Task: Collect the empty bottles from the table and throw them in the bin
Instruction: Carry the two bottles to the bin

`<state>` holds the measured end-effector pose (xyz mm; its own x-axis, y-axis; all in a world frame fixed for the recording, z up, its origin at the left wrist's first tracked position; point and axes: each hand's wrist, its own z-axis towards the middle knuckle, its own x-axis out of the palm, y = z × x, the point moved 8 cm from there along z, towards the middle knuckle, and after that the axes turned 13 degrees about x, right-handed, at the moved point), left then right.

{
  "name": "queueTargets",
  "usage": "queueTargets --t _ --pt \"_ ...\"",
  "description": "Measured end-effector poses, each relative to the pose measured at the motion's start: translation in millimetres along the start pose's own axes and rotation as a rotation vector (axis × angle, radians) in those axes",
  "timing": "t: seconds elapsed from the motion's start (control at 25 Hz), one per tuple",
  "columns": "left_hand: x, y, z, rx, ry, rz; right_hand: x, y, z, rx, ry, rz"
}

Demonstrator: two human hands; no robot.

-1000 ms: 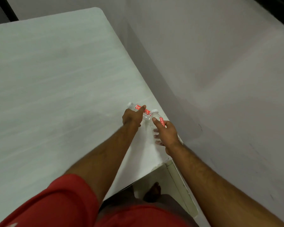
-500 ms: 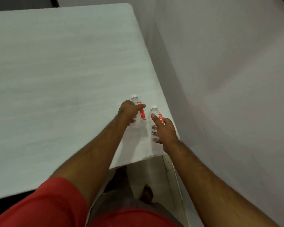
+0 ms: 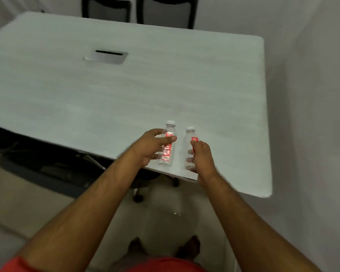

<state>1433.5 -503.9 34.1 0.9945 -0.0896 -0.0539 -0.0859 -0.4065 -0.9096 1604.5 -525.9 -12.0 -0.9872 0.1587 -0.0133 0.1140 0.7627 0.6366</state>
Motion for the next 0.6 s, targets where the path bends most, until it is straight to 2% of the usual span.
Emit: queueTargets --t 0.2,0.6 --pt "-147.7 -18.1 -46.4 0.106 -0.176 -0.087 142.8 17.6 -42.1 -0.118 0.168 -0.097" --pt "-407.6 -32.0 -102.9 0.307 -0.431 -0.274 407.6 40.9 -119.9 -0.274 0.304 -0.155"
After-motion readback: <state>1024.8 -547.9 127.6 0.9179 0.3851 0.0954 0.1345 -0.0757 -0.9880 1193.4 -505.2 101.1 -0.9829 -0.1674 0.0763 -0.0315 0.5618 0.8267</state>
